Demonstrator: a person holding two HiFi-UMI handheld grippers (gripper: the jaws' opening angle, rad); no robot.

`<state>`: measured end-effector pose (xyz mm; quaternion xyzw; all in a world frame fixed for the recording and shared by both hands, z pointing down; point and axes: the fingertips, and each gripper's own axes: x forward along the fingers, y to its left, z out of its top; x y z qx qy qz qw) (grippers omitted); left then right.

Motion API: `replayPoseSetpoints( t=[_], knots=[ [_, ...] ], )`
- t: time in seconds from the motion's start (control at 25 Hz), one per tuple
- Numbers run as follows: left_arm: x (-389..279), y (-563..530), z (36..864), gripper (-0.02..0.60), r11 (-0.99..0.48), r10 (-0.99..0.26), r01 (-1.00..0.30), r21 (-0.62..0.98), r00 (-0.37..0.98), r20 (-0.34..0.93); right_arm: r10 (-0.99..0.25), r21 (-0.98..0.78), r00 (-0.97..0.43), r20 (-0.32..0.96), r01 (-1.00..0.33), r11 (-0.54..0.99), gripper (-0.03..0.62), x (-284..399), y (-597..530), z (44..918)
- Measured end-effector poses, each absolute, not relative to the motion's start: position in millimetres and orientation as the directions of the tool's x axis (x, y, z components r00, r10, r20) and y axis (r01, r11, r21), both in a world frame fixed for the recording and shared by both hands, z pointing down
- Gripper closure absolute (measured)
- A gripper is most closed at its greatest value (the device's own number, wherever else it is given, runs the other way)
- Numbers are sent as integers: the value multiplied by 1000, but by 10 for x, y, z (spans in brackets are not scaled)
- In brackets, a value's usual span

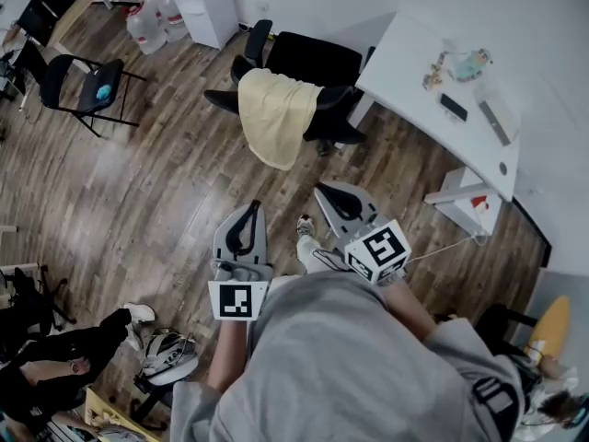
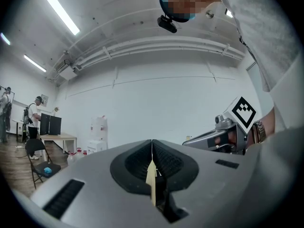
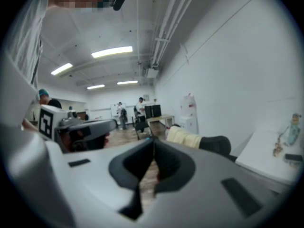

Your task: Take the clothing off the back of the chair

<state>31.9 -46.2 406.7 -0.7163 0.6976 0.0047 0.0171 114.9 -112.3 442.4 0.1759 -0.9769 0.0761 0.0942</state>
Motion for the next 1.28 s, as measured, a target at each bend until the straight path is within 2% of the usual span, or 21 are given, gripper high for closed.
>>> replayPoseSetpoints(
  t=[0.68, 0.92, 1.04, 1.28],
  knots=[
    [-89, -1410, 4062, 547, 116, -993, -993, -38, -115, -26, -174, -114, -951, 255, -208, 971, 559, 508, -2213, 4607],
    [-227, -1516, 4058, 546, 97, -995, -993, -70, -96, -13, -173, -90, -945, 278, -205, 975, 559, 322, -2329, 4629],
    [-356, -1582, 4082, 546, 87, -996, -996, -38, -87, -5, -188, -77, -939, 289, -218, 973, 559, 202, -2389, 4639],
    [-467, -1770, 4124, 547, -7, -1000, -1000, -13, 7, 7, -240, -59, -909, 340, -275, 960, 559, 79, -2504, 4687]
  ],
)
